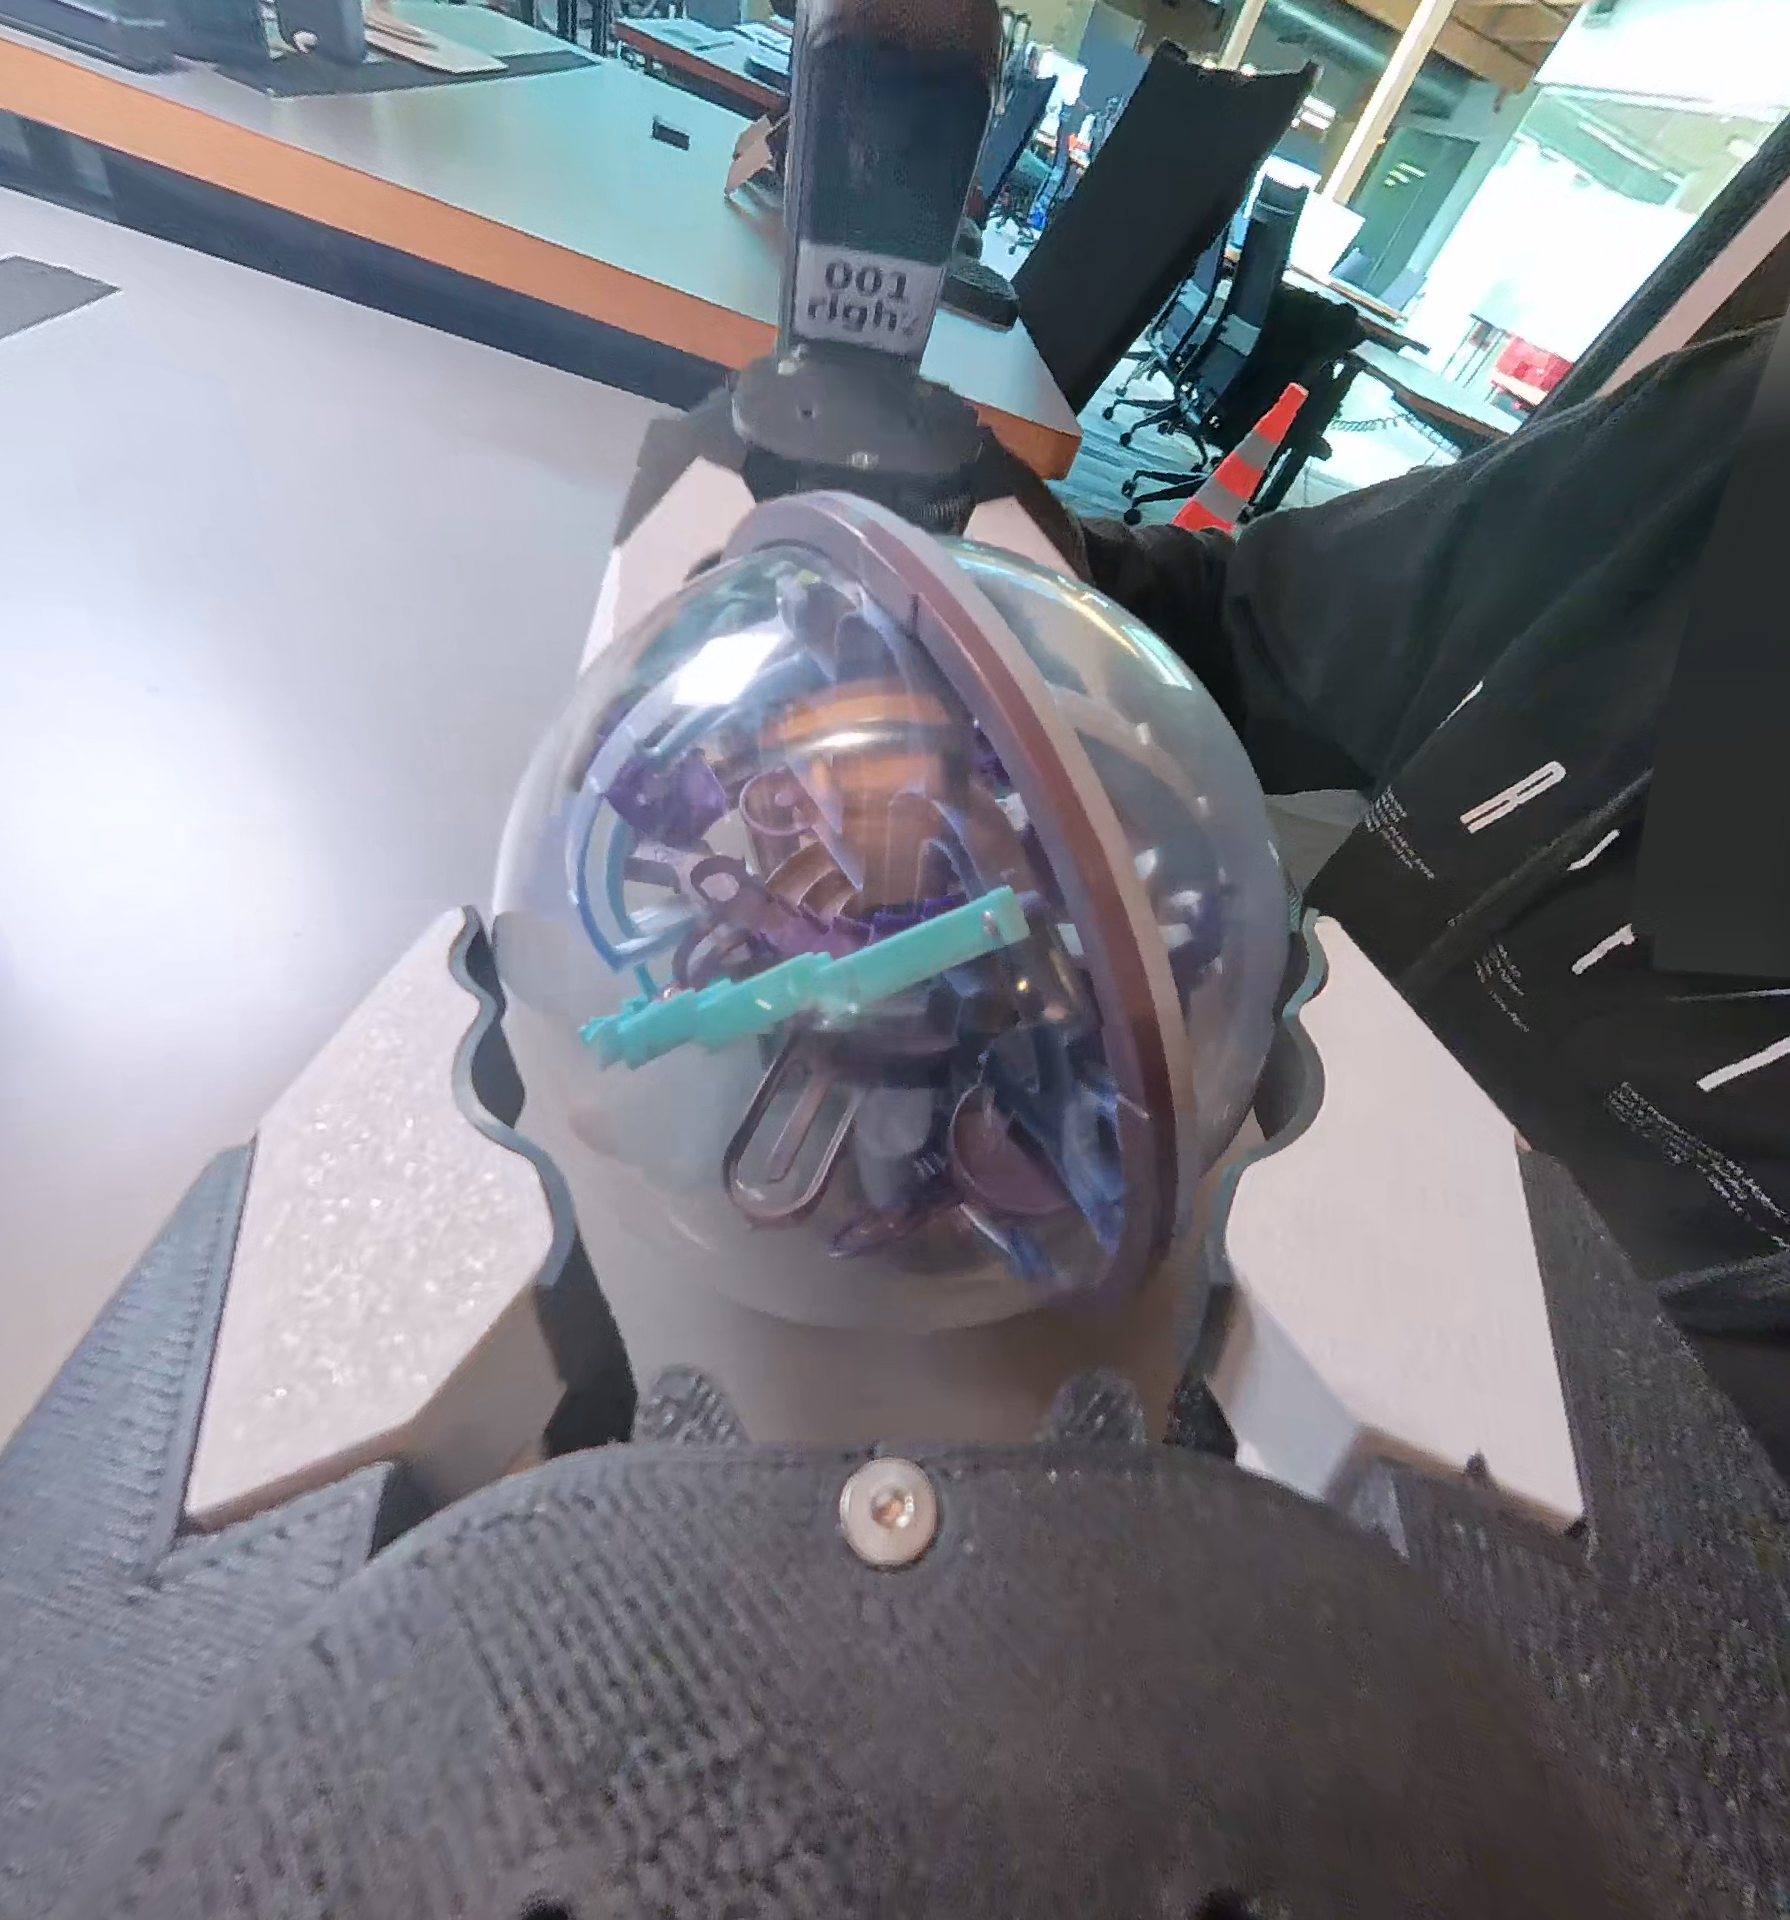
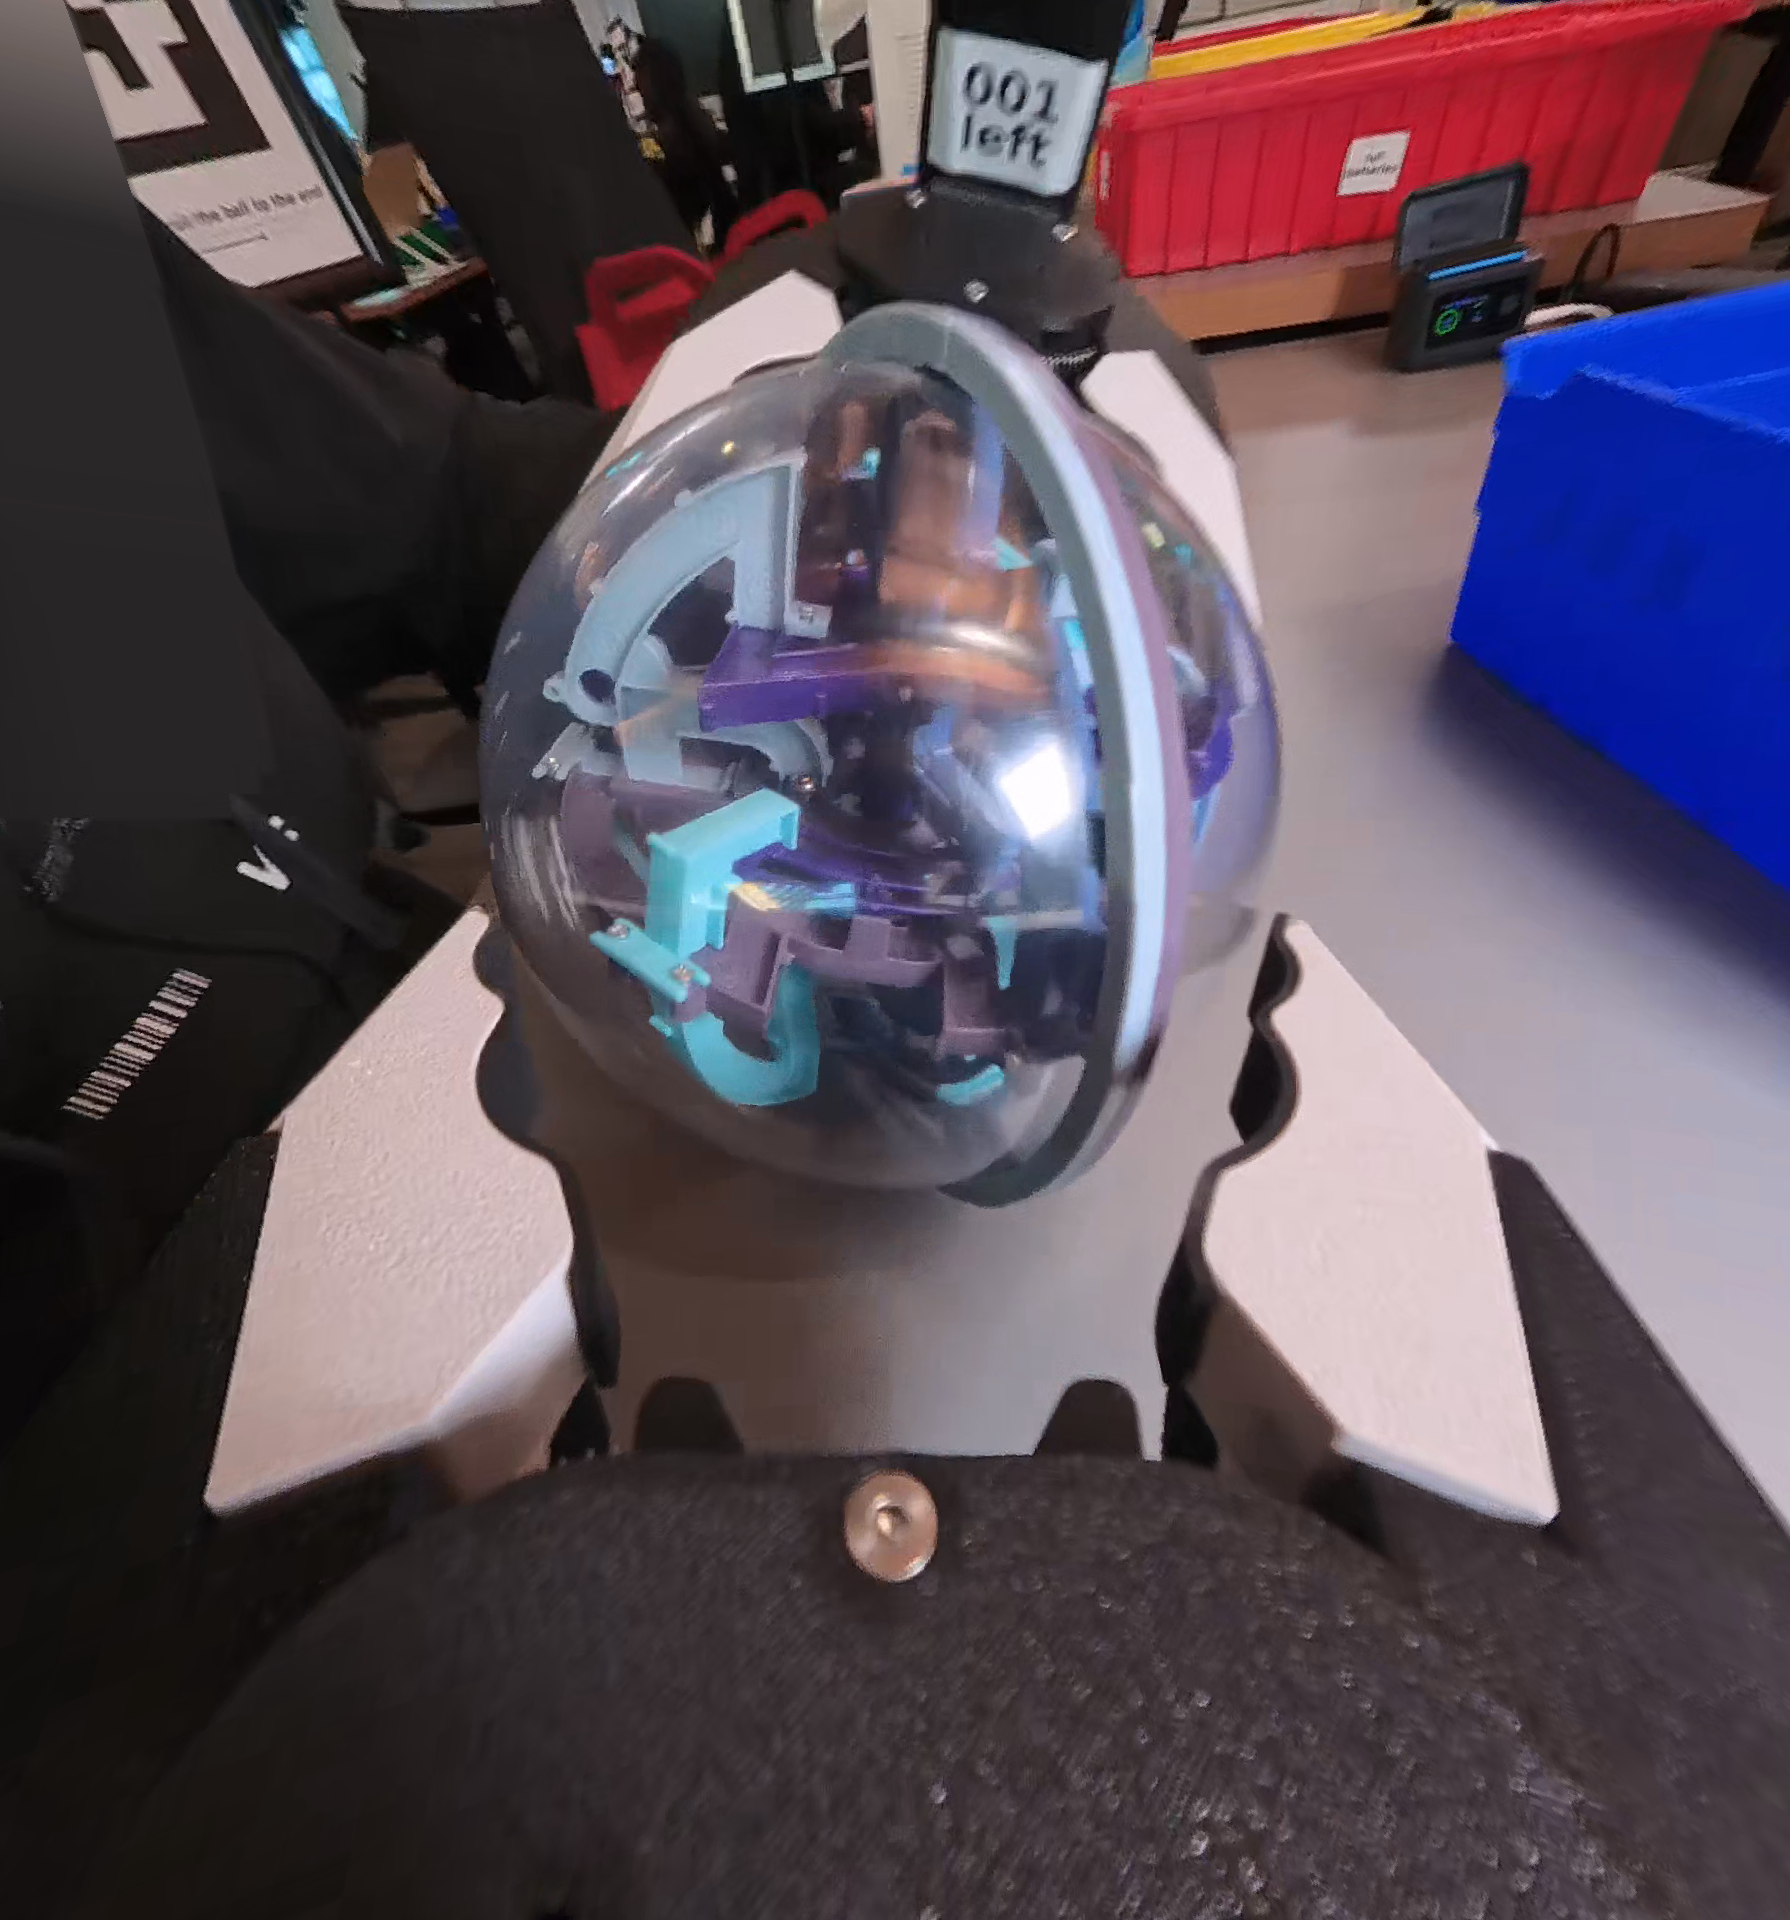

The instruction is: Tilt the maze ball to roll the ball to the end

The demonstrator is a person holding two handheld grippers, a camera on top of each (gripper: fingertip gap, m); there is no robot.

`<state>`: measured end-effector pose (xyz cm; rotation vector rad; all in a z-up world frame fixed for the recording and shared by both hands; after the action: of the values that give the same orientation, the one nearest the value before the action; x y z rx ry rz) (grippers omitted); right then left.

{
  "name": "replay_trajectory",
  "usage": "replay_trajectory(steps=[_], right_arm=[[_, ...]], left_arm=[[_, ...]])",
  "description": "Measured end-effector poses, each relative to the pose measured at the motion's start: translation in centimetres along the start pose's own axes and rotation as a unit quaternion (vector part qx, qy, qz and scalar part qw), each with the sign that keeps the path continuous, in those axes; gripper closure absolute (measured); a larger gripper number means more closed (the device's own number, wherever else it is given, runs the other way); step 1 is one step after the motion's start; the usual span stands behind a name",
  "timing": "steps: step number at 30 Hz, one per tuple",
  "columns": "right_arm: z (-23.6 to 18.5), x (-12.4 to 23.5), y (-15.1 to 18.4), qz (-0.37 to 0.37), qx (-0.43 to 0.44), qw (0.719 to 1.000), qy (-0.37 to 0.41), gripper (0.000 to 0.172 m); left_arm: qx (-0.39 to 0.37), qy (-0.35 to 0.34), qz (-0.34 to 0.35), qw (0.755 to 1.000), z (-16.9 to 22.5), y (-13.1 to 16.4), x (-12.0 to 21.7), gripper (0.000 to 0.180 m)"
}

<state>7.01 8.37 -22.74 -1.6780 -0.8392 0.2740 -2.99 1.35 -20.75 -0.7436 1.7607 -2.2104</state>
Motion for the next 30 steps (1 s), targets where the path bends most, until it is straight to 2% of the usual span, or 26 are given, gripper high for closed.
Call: replay_trajectory(steps=[5,14,19,30], right_arm=[[-0.1,0.1,0.8,0.011,-0.010,1.000,-0.013,0.035],[-0.2,0.7,1.0,0.018,0.001,0.999,-0.046,0.035],[0.1,0.8,1.2,0.012,-0.019,0.998,-0.066,0.035],[-0.2,0.9,1.2,0.007,0.002,0.998,-0.058,0.035]], left_arm=[[0.025,-0.009,0.030,0.999,0.0,-0.3,-0.6,0.037],[0.011,-0.046,0.036,0.998,1.1,-0.2,-1.3,0.037],[-0.020,-0.041,0.019,0.999,1.5,0.3,-1.6,0.030],[-0.059,-0.051,0.026,0.997,1.8,0.5,-1.7,0.033]])
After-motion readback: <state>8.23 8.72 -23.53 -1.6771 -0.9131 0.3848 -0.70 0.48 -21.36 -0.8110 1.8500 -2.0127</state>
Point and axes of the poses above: each gripper's, where its closed fingertips meet, x back along the fingers, y out of its underside, z = x × y across the jaws, the point moved 5 cm from there along x, back along the fingers, and after that the axes turned 9 degrees about -x, right-handed, at the moved point
